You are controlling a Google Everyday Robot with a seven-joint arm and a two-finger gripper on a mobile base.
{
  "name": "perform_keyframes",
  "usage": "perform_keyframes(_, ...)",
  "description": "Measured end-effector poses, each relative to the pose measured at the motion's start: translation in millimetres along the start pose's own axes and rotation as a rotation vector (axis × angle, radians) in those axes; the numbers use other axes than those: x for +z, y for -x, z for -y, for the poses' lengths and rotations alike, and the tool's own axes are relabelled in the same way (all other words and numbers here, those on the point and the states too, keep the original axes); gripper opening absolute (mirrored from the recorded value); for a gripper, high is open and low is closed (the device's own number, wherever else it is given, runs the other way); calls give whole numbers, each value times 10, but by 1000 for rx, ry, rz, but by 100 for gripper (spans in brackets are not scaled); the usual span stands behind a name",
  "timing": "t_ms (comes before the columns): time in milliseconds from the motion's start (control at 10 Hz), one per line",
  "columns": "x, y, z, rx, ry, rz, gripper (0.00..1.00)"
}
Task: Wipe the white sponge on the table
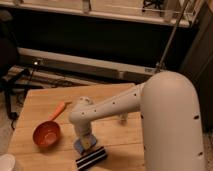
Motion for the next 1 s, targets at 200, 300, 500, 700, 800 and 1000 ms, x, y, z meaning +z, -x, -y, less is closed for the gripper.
perform_keyframes(200, 39, 58, 191, -29, -11, 4, 31)
perform_keyframes(300, 42, 75, 274, -40, -18, 4, 31)
perform_keyframes(500, 33, 92, 501, -66, -41, 0, 31)
perform_keyframes(700, 9, 88, 655, -80, -58, -5, 31)
perform_keyframes(800, -5, 75, 731, -84, -67, -7, 31)
perform_keyframes(1000, -8, 12, 882, -74, -81, -9, 31)
